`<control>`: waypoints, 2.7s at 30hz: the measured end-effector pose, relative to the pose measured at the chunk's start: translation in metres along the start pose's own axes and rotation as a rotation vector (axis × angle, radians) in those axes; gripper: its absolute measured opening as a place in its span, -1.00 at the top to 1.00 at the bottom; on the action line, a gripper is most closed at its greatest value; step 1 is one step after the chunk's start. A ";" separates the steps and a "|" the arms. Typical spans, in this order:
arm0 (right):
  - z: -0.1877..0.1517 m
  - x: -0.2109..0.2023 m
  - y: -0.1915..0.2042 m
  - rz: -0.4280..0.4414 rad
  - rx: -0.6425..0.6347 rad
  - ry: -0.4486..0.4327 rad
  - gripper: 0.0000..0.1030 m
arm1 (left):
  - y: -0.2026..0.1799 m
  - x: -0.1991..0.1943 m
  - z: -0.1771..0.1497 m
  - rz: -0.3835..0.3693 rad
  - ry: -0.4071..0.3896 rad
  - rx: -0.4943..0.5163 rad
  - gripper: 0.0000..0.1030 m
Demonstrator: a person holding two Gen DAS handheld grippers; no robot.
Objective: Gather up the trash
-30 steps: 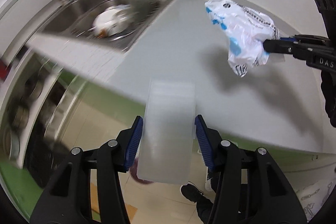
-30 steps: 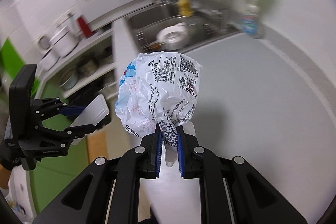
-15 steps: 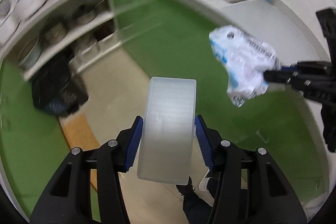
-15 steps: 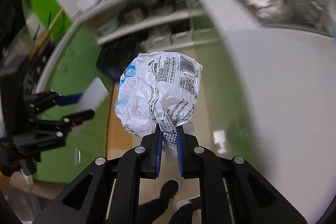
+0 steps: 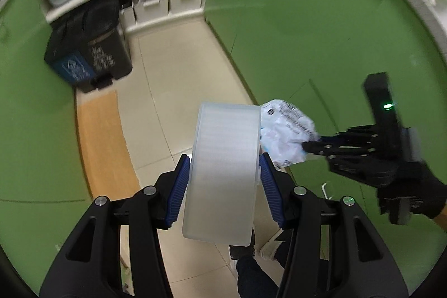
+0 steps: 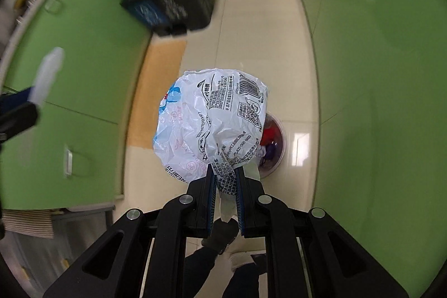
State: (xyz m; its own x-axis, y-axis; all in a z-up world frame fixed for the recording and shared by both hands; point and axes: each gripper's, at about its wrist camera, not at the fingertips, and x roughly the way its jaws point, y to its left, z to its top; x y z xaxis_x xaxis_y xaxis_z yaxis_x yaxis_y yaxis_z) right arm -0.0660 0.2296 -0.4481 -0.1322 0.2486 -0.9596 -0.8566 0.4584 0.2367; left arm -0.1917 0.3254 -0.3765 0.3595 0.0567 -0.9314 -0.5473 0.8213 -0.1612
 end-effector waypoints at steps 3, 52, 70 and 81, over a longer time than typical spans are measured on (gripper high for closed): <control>0.002 0.056 -0.007 -0.005 -0.008 0.027 0.71 | 0.015 0.035 -0.014 -0.006 0.013 -0.020 0.01; -0.074 0.030 -0.097 -0.096 0.245 -0.114 -0.88 | -0.050 0.259 -0.010 -0.037 0.183 0.074 -0.94; -0.058 -0.246 -0.007 -0.102 0.279 -0.365 -0.88 | -0.117 -0.062 0.068 -0.040 -0.048 0.211 -0.94; -0.136 -0.412 -0.054 -0.298 0.493 -0.570 -0.88 | -0.206 -0.203 0.109 -0.150 -0.199 0.377 -0.95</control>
State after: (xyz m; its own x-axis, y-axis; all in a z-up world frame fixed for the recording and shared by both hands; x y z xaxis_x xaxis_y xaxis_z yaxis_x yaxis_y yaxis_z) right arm -0.0332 -0.0136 -0.0861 0.4554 0.3925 -0.7991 -0.4798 0.8643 0.1511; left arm -0.0697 0.2066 -0.1185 0.5721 -0.0011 -0.8202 -0.1781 0.9760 -0.1255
